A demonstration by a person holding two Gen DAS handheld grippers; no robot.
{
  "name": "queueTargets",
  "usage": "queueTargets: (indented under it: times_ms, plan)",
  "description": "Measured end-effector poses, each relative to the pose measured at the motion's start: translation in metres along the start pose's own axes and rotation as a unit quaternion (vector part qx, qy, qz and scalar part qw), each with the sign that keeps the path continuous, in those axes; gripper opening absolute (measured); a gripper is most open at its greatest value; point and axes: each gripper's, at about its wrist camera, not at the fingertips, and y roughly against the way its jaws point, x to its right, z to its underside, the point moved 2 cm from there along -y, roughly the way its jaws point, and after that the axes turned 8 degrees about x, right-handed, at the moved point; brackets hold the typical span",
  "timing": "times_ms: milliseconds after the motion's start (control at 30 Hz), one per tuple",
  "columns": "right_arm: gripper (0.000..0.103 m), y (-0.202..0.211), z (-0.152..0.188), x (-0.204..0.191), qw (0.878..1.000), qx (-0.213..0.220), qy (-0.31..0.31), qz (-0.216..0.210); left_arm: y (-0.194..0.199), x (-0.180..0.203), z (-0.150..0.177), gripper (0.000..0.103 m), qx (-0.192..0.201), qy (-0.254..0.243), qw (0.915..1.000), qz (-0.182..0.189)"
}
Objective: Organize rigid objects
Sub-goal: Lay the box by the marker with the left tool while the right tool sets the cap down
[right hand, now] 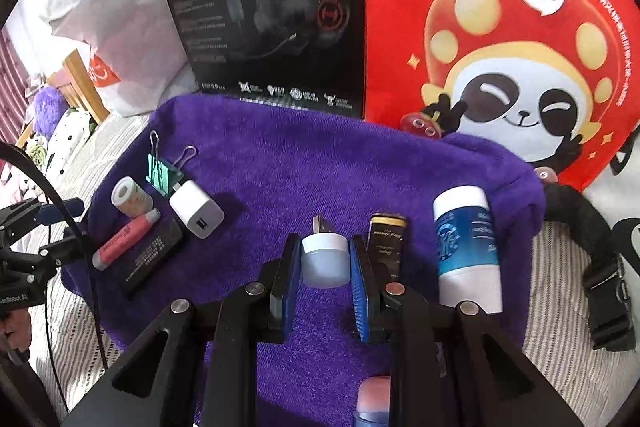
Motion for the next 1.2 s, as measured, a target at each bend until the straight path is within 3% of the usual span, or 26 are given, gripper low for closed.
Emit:
queueTargets:
  times_ms: [533, 633, 700, 900, 1033, 1100, 1200]
  plan:
    - [0.025, -0.014, 0.013, -0.005, 0.999, -0.018, 0.025, 0.017, 0.001, 0.001, 0.004, 0.063, -0.009, -0.002, 0.9999, 0.006]
    - [0.035, -0.014, 0.014, -0.007, 0.999, -0.021, 0.031, 0.007, 0.006, 0.002, 0.003, 0.064, -0.006, -0.005, 0.9999, 0.009]
    - [0.052, -0.014, 0.016, -0.011, 0.999, -0.029, 0.040, -0.008, 0.008, 0.002, 0.003, 0.066, -0.006, -0.007, 0.9999, 0.011]
    - [0.052, -0.013, 0.018, -0.016, 0.997, -0.042, 0.060, 0.006, 0.015, 0.006, 0.001, 0.068, -0.007, -0.014, 0.9997, 0.020]
    - [0.055, 0.000, 0.014, -0.018, 0.997, -0.039, 0.065, 0.026, 0.025, 0.009, -0.003, 0.080, -0.001, -0.018, 0.9998, 0.006]
    - [0.068, 0.012, 0.015, -0.018, 0.997, -0.029, 0.058, 0.036, 0.031, 0.013, -0.003, 0.081, -0.001, -0.023, 0.9997, -0.003]
    - [0.078, 0.032, 0.022, -0.017, 0.998, -0.020, 0.046, 0.050, 0.042, 0.019, -0.001, 0.086, 0.005, -0.028, 0.9995, -0.017]
